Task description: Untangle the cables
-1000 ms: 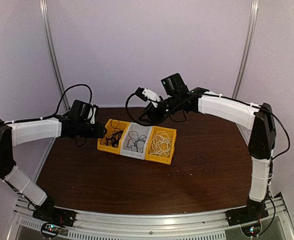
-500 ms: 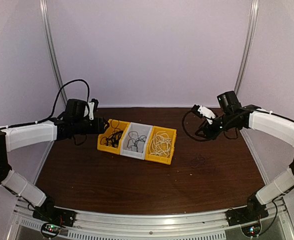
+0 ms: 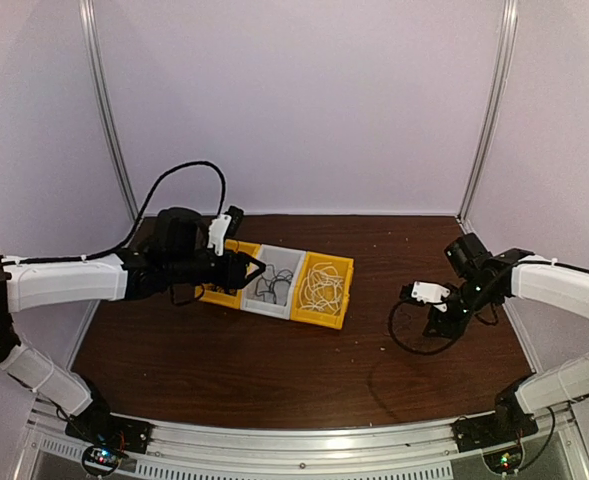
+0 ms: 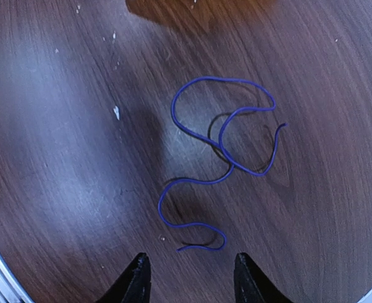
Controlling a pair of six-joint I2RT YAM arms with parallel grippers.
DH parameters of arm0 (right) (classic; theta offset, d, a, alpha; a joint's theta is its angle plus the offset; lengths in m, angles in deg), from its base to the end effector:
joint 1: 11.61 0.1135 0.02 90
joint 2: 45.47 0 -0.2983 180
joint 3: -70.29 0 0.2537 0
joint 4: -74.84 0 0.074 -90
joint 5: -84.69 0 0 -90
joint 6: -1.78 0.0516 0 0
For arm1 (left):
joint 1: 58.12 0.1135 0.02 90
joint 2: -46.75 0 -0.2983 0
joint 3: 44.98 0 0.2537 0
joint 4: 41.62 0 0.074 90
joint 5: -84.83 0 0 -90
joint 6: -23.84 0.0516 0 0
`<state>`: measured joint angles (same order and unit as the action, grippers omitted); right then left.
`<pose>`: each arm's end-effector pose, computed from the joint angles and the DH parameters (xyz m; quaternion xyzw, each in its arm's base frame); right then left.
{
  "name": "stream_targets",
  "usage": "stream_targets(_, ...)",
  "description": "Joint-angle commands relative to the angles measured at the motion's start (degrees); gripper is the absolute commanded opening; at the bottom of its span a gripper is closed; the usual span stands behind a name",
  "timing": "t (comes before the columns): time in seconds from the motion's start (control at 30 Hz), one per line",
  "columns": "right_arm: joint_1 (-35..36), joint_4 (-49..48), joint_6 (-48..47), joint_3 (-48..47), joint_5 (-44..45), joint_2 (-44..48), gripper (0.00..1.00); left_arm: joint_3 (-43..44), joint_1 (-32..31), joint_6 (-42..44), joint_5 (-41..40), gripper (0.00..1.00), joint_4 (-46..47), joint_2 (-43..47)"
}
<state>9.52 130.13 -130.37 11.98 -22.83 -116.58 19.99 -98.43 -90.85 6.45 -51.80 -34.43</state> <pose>0.1966 0.0926 0.2252 -0.5337 0.8109 0.1128 0.2119 0.2445 -0.2210 0.2821 0.1677 0.8304 -0.3543 0.3960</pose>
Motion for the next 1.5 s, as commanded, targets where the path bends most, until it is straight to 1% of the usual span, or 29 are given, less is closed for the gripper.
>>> stream_targets(0.0, -0.3, 1.0, -2.3, 0.8, 5.7, -3.5, 0.46, 2.1, -1.1, 0.7, 1.3, 0.54, 3.3, -2.1)
stream_targets(0.27, -1.9, -2.4, -2.4, 0.9, 7.7, -9.2, 0.45, 1.4, -2.0, 0.4, 1.1, 0.54, 3.3, -1.6)
stream_targets(0.4, -2.6, -4.3, -2.4, 1.2, 7.0, -11.6, 0.44, 0.5, -2.0, 0.3, 0.7, 0.54, 3.6, -1.0)
stream_targets(0.5, -2.8, -5.4, -2.3, 1.1, 6.2, -13.4, 0.4, 0.5, -2.0, 0.5, -1.1, 0.53, 2.7, -0.5)
stream_targets(0.57, -2.9, -6.2, -2.3, 1.2, 5.3, -14.1, 0.38, 1.1, -2.0, 1.5, -3.9, 0.54, 1.2, -0.4)
stream_targets(0.6, -2.9, -6.6, -2.3, 1.1, 4.9, -14.4, 0.37, 1.9, -2.0, 1.9, -6.8, 0.54, -0.6, -0.6)
stream_targets(0.63, -2.9, -6.8, -2.2, 0.9, 4.4, -14.9, 0.34, 2.9, -1.7, 1.8, -11.3, 0.55, -2.6, -1.1)
stream_targets(0.67, -2.9, -6.7, -2.1, 0.7, 3.9, -15.3, 0.29, 3.9, -1.3, 1.6, -15.4, 0.56, -5.5, -1.7)
stream_targets(0.73, -2.9, -6.5, -1.7, 0.1, 2.8, -15.7, 0.16, 5.7, 0.8, 1.2, -20.3, 0.61, -9.4, -3.0)
stream_targets(0.8, -3.0, -6.2, -1.4, -0.3, 2.2, -15.2, 0.03, 6.5, 4.0, 0.5, -21.2, 0.66, -10.3, -4.2)
stream_targets(0.83, -3.0, -6.0, -1.3, -0.4, 1.8, -14.4, 0.0, 6.5, 6.0, 0.3, -20.9, 0.67, -10.1, -4.9)
stream_targets(0.93, -3.0, -4.2, -0.9, -1.0, 1.1, -11.2, 0.0, 7.3, 11.1, -0.2, -20.5, 0.69, -9.3, -7.6)
stream_targets(1.0, -3.0, -2.3, -0.5, -2.0, 0.8, -8.8, 0.0, 8.2, 12.7, -0.2, -19.4, 0.7, -8.9, -9.9)
stream_targets(1.1, -3.0, 1.6, 0.4, -5.0, 0.3, -4.5, 0.0, 9.3, 13.6, 0.0, -18.2, 0.63, -8.1, -12.9)
stream_targets(1.23, -3.0, 6.9, 1.7, -13.7, -1.7, 0.5, 0.0, 11.0, 14.2, -0.4, -19.7, 0.53, -8.6, -16.4)
stream_targets(1.37, -2.7, 8.1, 3.7, -23.0, -5.0, 2.4, 0.0, 12.3, 14.6, -1.0, -21.9, 0.4, -9.7, -19.2)
stream_targets(1.47, -2.3, 7.4, 5.7, -29.2, -8.5, 1.9, 0.0, 12.5, 14.7, -1.2, -22.3, 0.36, -10.1, -20.1)
